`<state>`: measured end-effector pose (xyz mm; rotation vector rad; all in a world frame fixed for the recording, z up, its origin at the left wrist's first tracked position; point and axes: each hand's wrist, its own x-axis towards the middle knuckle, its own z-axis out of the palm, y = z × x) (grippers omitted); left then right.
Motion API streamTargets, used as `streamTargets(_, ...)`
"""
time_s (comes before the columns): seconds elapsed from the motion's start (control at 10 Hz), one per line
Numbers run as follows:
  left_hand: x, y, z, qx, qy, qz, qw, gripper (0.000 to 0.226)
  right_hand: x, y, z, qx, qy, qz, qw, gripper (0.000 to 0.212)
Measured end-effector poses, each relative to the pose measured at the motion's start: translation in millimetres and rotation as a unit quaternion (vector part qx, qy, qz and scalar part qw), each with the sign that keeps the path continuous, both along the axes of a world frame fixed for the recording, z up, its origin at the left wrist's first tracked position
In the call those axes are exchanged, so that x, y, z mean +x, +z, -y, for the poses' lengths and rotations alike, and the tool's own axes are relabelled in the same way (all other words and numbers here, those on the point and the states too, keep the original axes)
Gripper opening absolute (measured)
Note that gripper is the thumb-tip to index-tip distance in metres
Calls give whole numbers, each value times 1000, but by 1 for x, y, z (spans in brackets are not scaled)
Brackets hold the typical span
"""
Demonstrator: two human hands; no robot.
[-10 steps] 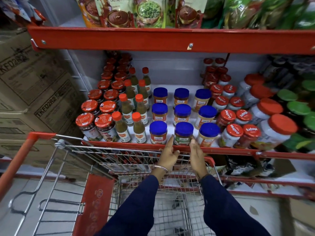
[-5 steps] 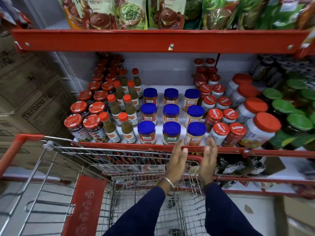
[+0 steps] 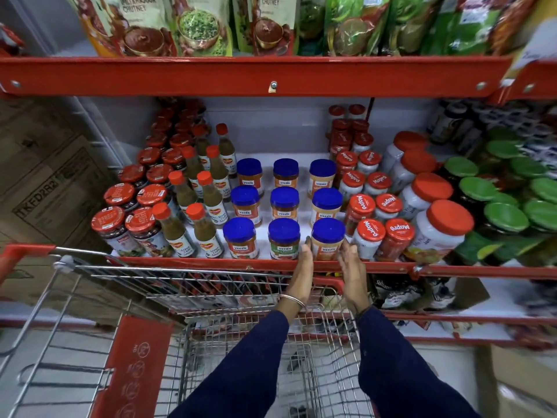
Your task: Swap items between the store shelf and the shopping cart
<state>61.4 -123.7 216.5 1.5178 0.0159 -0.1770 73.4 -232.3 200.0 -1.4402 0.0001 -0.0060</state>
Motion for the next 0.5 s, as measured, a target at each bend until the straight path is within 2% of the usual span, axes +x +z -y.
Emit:
streamTargets(0.1, 0, 6, 0, 15, -16, -12, 1000, 90, 0, 1, 1, 4, -9, -7, 1000, 85)
streamTargets(0.2, 1, 6, -2, 11, -15, -40, 999, 95, 2, 3, 3, -3, -15, -14, 1000, 97)
streamTargets(0.3, -12, 20, -6, 43, -26, -59, 997, 63, -5, 9, 4, -35, -5, -10, 999, 74)
streamTargets(0.4, -28, 23, -12, 60, -14, -14, 998, 28, -17, 9, 4, -72, -20, -11, 997, 66)
streamTargets(0.5, -41, 44, -26, 116, 24, 90, 989, 38, -54, -6, 20, -151, -75, -17, 985, 60)
